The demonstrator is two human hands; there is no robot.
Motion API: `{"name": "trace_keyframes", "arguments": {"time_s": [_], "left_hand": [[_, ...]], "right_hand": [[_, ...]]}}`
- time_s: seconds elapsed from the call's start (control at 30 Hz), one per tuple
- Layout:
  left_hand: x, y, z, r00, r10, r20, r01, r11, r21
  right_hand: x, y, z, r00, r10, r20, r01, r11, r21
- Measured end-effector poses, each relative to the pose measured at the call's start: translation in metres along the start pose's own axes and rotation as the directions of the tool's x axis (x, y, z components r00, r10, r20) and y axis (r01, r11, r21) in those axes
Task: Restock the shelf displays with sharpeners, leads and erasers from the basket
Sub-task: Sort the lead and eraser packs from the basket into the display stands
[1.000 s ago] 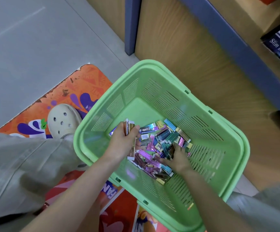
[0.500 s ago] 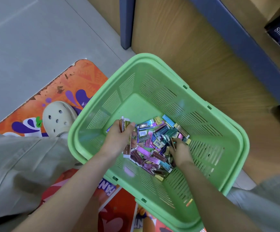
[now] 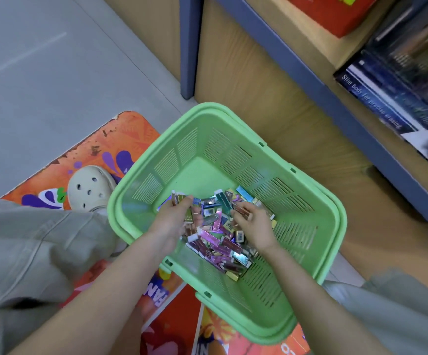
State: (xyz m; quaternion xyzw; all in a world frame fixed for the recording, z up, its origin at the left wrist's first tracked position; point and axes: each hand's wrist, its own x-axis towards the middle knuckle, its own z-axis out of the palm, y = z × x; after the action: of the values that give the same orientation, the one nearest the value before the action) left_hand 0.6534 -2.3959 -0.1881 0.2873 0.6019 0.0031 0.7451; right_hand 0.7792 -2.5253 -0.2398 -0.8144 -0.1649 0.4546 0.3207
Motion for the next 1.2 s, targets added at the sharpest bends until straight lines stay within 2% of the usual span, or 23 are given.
{"name": "trace_keyframes", "arguments": {"time_s": [0.13, 0.3, 0.4, 0.53, 0.63, 0.73, 0.8, 1.0, 1.2], "left_hand": [[-0.008, 0.002, 0.005, 0.999, 0.045, 0.022, -0.045, 0.999, 0.022], [-0.031, 0.007, 0.021, 0.968, 0.213, 0.13, -0.236, 0.951, 0.202], [-0.042, 0.012, 0.028, 0.926, 0.349, 0.143, -0.377, 0.862, 0.339], [-0.056, 0.017, 0.032, 0.894, 0.416, 0.165, -0.443, 0.771, 0.458], [-0.073, 0.027, 0.039, 0.867, 0.435, 0.245, -0.499, 0.74, 0.451], [-0.095, 0.04, 0.051, 0.848, 0.436, 0.301, -0.53, 0.72, 0.448], [-0.107, 0.048, 0.059, 0.835, 0.44, 0.33, -0.548, 0.715, 0.434], [-0.141, 0.079, 0.083, 0.768, 0.488, 0.416, -0.639, 0.634, 0.436], [-0.153, 0.112, 0.096, 0.699, 0.552, 0.454, -0.715, 0.556, 0.424]], "right_hand": [[-0.018, -0.039, 0.001, 0.999, -0.051, -0.004, 0.051, 0.98, 0.191], [-0.038, -0.068, 0.001, 0.993, -0.114, -0.003, 0.112, 0.967, 0.227], [-0.049, -0.077, -0.007, 0.982, -0.186, -0.029, 0.188, 0.974, 0.125], [-0.069, -0.086, -0.027, 0.962, -0.275, -0.007, 0.274, 0.962, -0.011], [-0.081, -0.1, -0.052, 0.95, -0.313, 0.0, 0.31, 0.942, -0.127], [-0.095, -0.116, -0.083, 0.934, -0.355, -0.052, 0.331, 0.908, -0.255], [-0.105, -0.127, -0.102, 0.915, -0.39, -0.102, 0.35, 0.894, -0.278], [-0.124, -0.161, -0.158, 0.779, -0.488, -0.393, 0.47, 0.87, -0.149], [-0.118, -0.186, -0.201, 0.526, -0.536, -0.66, 0.59, 0.789, -0.171]]}}
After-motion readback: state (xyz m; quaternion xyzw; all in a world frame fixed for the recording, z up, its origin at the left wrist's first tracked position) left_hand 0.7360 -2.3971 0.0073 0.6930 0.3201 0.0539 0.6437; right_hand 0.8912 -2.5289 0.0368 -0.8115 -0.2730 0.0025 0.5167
